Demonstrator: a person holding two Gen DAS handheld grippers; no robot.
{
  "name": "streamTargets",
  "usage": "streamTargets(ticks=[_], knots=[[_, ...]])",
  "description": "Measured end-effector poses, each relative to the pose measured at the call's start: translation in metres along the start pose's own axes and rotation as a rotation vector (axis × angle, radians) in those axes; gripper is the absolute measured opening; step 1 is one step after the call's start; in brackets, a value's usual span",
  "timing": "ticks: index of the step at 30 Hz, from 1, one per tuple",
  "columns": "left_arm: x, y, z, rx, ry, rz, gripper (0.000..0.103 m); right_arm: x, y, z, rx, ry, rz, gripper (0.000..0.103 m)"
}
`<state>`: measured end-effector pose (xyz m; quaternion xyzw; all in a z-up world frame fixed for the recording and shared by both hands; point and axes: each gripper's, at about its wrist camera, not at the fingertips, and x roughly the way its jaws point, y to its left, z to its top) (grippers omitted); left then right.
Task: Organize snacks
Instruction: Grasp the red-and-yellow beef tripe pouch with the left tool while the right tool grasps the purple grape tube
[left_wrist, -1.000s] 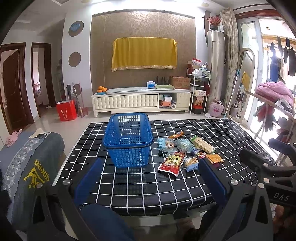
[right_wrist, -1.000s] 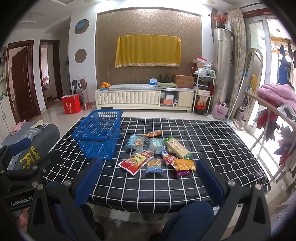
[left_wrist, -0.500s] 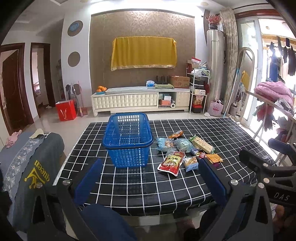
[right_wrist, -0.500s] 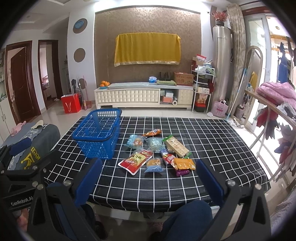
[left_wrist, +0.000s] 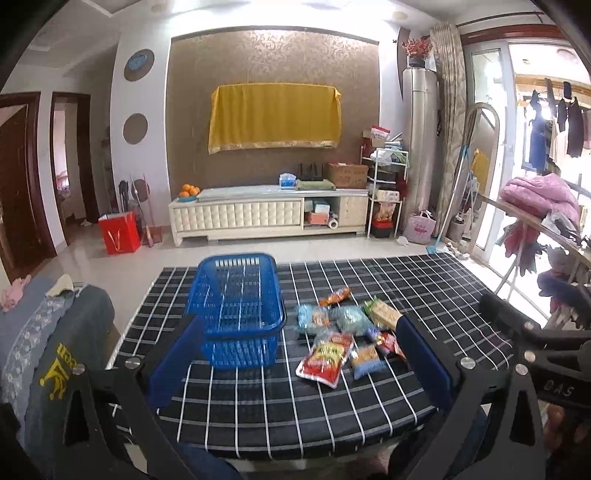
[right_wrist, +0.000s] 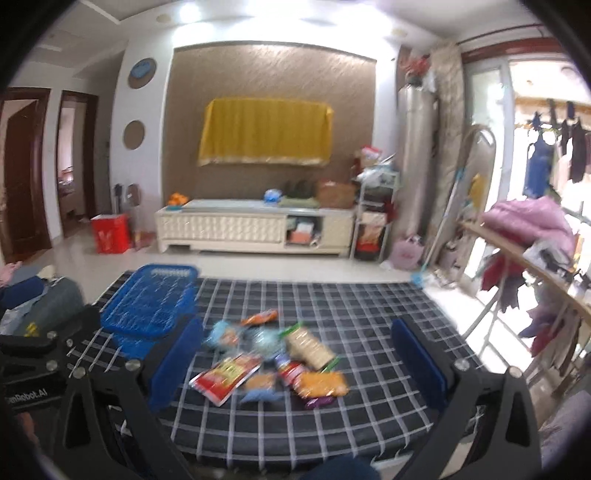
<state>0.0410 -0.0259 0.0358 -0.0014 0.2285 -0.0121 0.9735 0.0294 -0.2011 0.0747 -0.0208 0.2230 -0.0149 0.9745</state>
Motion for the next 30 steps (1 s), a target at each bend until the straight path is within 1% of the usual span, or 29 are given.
streamTargets(ticks=[3,4,6,7,9,11,15,17,18,20,21,22,27,30], knots=[[0.018,-0.007,0.011,0.019,0.021,0.001,0.102,0.022,-0.014,0.004,0.04,0.035,0.039,0.103],[0.028,-0.009,0.015,0.015,0.037,-0.012,0.102,0.03,-0.018,0.004,0.043,0.041,0.034,0.103],[0.043,-0.009,0.02,0.003,0.064,-0.014,0.102,0.051,-0.026,0.003,0.048,0.067,0.012,0.103],[0.052,-0.011,0.023,0.006,0.064,0.0,0.102,0.057,-0.03,0.002,0.052,0.079,0.024,0.103],[0.07,-0.018,0.026,0.038,0.074,0.02,0.102,0.082,-0.038,-0.002,0.074,0.136,0.072,0.103],[0.088,-0.023,0.026,0.052,0.106,0.011,0.102,0.102,-0.043,-0.006,0.084,0.181,0.089,0.103],[0.132,-0.037,0.02,0.091,0.206,-0.019,0.102,0.14,-0.051,-0.019,0.095,0.263,0.129,0.103],[0.154,-0.047,0.013,0.128,0.258,-0.027,0.102,0.155,-0.053,-0.027,0.09,0.3,0.13,0.103],[0.163,-0.052,0.01,0.144,0.279,-0.035,0.099,0.163,-0.055,-0.032,0.09,0.323,0.138,0.103],[0.186,-0.06,-0.001,0.164,0.342,-0.053,0.095,0.179,-0.058,-0.043,0.097,0.369,0.152,0.103],[0.199,-0.063,-0.008,0.167,0.382,-0.072,0.094,0.186,-0.059,-0.049,0.1,0.388,0.158,0.103],[0.207,-0.065,-0.012,0.168,0.406,-0.079,0.094,0.191,-0.06,-0.052,0.103,0.404,0.16,0.103],[0.252,-0.073,-0.041,0.195,0.556,-0.12,0.094,0.221,-0.064,-0.076,0.124,0.496,0.179,0.103],[0.275,-0.074,-0.057,0.217,0.626,-0.116,0.094,0.234,-0.062,-0.092,0.128,0.545,0.187,0.103]])
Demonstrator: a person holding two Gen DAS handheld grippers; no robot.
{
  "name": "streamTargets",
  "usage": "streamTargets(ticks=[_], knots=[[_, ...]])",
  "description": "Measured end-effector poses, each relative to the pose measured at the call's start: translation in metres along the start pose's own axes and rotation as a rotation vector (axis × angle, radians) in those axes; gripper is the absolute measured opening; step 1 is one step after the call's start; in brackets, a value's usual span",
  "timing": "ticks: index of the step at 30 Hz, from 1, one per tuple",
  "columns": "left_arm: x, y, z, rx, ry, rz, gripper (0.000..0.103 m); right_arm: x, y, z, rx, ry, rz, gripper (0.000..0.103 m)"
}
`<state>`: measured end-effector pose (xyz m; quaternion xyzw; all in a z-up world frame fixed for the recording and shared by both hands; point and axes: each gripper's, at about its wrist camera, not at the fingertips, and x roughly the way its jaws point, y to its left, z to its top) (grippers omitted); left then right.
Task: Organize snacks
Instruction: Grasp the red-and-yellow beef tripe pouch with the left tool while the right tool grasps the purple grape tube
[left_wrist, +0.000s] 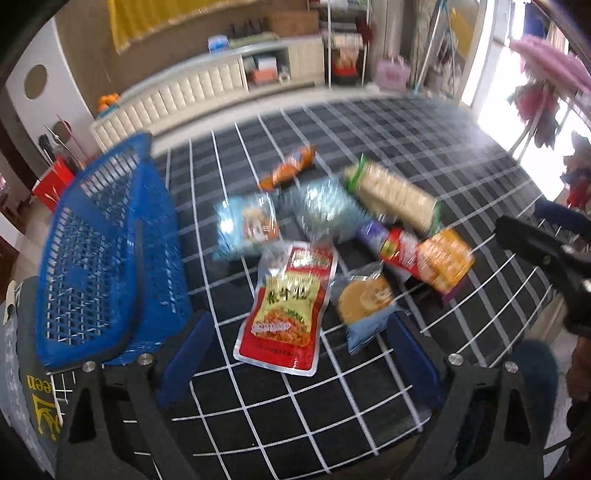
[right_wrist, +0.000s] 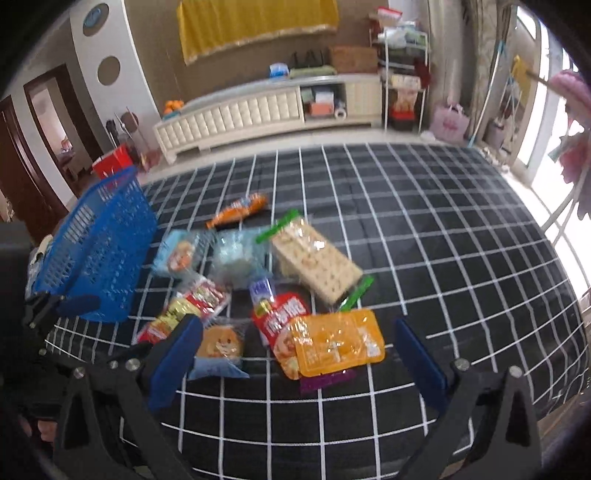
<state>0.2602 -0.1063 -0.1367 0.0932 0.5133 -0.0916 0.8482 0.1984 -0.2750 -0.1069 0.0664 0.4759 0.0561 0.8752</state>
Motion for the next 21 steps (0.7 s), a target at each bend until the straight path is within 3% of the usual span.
streamTargets(ticks=[4,10,18,21], knots=[[0.038,-0.007,-0.001,0.076,0.074,0.086,0.094,0.013,-0.005,-0.005,0.027,0.035,0.016,0.103],[0.077,-0.008,0.002,0.129,0.154,0.113,0.081,0.02,-0.009,-0.008,0.032,0.045,0.012,0.103],[0.105,-0.001,0.007,0.122,0.223,0.052,0.078,0.022,-0.025,-0.015,0.054,0.079,-0.027,0.103],[0.107,0.008,0.01,0.068,0.236,0.015,0.076,0.019,-0.032,-0.016,0.053,0.084,-0.034,0.103]])
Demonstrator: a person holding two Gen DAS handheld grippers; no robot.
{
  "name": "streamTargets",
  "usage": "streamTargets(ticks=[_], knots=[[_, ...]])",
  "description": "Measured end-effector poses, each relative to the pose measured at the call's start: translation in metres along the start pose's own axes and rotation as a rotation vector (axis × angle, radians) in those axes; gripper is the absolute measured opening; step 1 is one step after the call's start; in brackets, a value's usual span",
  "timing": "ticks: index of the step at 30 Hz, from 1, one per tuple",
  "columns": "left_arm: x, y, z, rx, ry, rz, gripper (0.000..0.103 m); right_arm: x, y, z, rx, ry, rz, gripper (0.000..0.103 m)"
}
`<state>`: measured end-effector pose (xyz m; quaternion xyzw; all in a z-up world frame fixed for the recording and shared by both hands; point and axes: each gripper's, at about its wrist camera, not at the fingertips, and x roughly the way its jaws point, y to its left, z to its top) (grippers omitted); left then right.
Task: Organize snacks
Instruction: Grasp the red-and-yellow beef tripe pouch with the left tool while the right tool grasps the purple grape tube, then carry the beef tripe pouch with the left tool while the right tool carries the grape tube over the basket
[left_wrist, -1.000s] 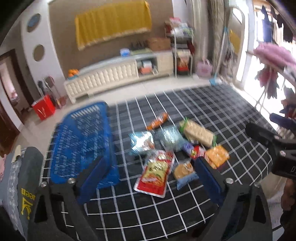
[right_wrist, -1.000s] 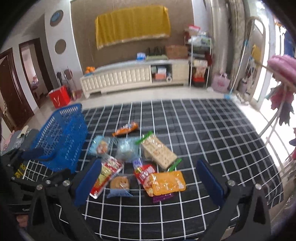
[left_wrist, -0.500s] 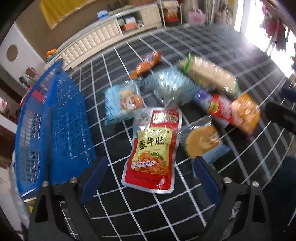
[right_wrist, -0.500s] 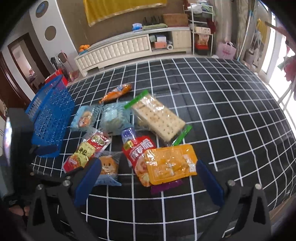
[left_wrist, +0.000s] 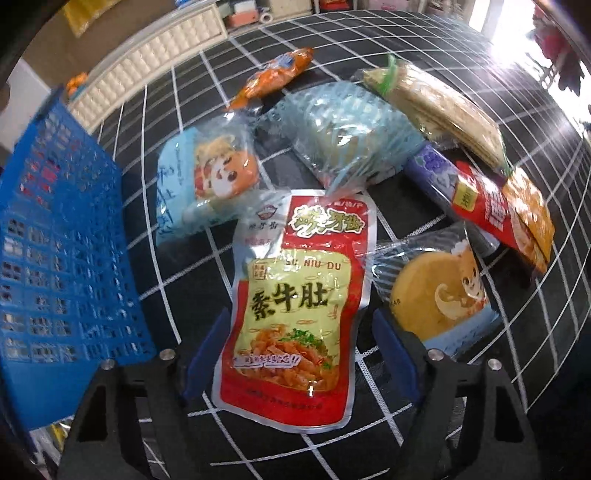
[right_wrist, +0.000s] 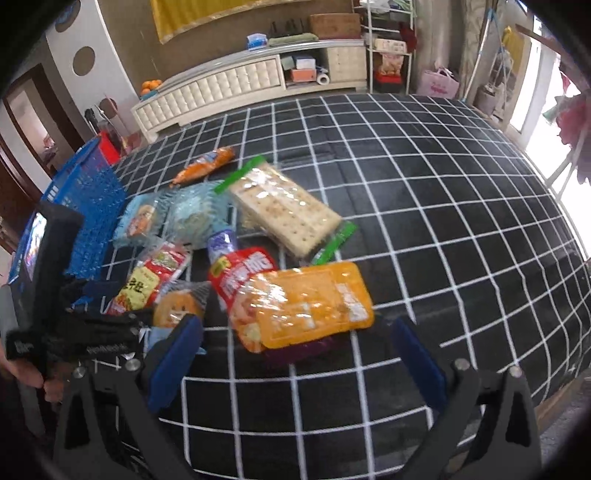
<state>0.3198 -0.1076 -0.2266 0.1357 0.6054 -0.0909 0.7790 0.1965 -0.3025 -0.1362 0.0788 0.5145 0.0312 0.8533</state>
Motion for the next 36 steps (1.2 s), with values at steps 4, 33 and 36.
streamTargets(ticks=[4,33,36], knots=[[0.0,0.007,0.0,-0.041,-0.01,-0.046,0.064,-0.002,-0.01,0.001,-0.001,0.006,0.03,0.103],[-0.09,0.022,-0.042,-0.221,-0.181,-0.017,0.035,0.077,0.054,0.06,-0.281,0.212,0.271,0.074],[-0.096,0.03,-0.047,-0.238,-0.189,-0.022,0.035,0.09,0.07,0.067,-0.337,0.236,0.231,0.065]])
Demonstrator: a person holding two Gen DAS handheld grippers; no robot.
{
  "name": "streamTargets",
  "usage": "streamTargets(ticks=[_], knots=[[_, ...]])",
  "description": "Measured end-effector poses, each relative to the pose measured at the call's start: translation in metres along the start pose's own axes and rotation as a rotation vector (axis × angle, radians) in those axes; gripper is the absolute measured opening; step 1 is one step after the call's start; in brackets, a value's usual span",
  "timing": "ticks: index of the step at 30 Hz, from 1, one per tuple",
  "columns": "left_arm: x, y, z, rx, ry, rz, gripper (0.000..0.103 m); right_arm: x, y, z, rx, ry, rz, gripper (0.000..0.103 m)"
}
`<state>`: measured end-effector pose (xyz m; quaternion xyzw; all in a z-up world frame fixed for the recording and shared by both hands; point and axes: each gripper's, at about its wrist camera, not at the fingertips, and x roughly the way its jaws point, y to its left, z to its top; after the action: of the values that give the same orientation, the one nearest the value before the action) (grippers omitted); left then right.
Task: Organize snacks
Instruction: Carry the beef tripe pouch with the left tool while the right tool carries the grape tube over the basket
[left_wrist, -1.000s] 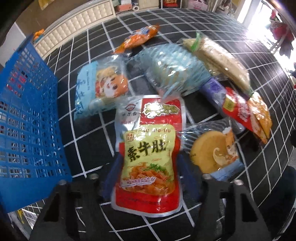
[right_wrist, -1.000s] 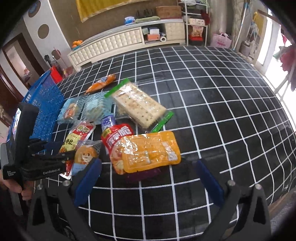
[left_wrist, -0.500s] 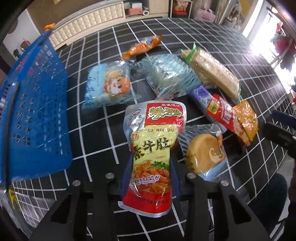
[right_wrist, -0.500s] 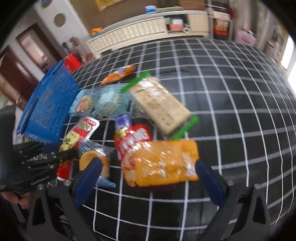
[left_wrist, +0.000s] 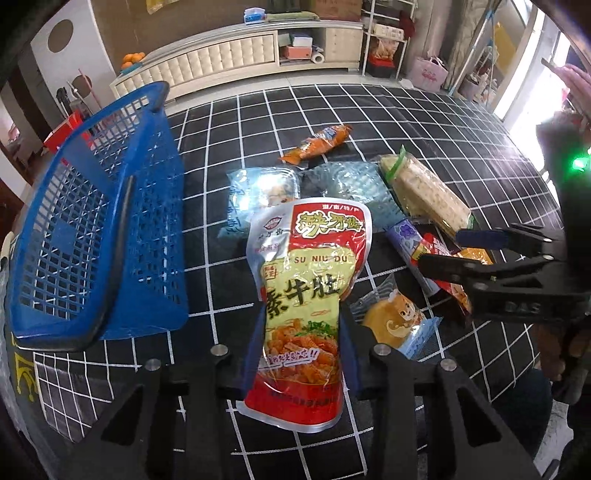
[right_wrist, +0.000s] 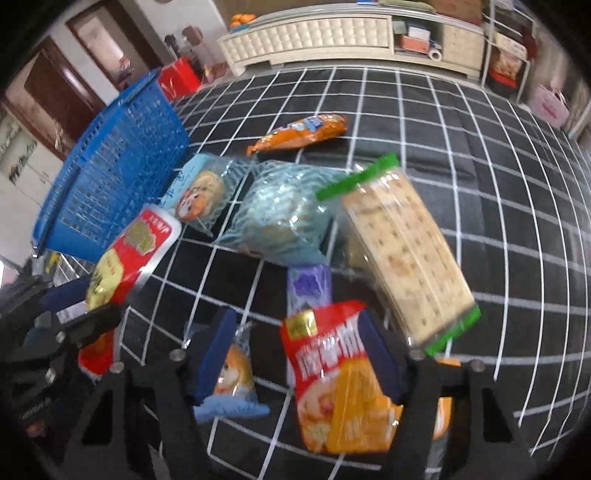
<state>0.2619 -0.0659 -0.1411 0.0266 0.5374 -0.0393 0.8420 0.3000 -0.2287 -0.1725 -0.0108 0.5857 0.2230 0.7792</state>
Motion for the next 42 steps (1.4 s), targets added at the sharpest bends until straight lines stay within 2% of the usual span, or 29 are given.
streamTargets(ticks=[2,6,9,13,21,27,32,34,42], knots=[[-0.004,0.003,-0.003,-0.009,-0.005,-0.005,0.035,0.011,0.003,0.007,-0.017,0.041,-0.034,0.059],[-0.004,0.005,-0.006,-0.007,-0.011,-0.014,0.035,0.029,0.005,0.011,-0.034,0.094,-0.058,0.035],[0.008,0.004,-0.002,-0.019,-0.003,-0.025,0.035,0.031,0.005,0.01,-0.027,0.095,-0.054,0.035],[0.001,0.008,-0.003,-0.03,-0.009,-0.038,0.035,0.022,0.011,0.003,-0.026,0.085,-0.046,0.035],[-0.033,0.02,-0.01,-0.038,-0.057,-0.064,0.035,-0.038,0.043,-0.001,0.0,-0.026,-0.007,0.035],[-0.075,0.029,-0.012,-0.003,-0.116,-0.063,0.035,-0.076,0.074,0.016,0.003,-0.117,0.028,0.035],[-0.116,0.044,-0.008,0.023,-0.184,-0.069,0.035,-0.093,0.103,0.035,-0.02,-0.169,0.06,0.035],[-0.129,0.051,-0.008,0.047,-0.212,-0.048,0.035,-0.095,0.114,0.044,-0.016,-0.179,0.092,0.035],[-0.163,0.107,-0.004,-0.017,-0.269,0.002,0.035,-0.105,0.173,0.07,-0.069,-0.222,0.153,0.035]])
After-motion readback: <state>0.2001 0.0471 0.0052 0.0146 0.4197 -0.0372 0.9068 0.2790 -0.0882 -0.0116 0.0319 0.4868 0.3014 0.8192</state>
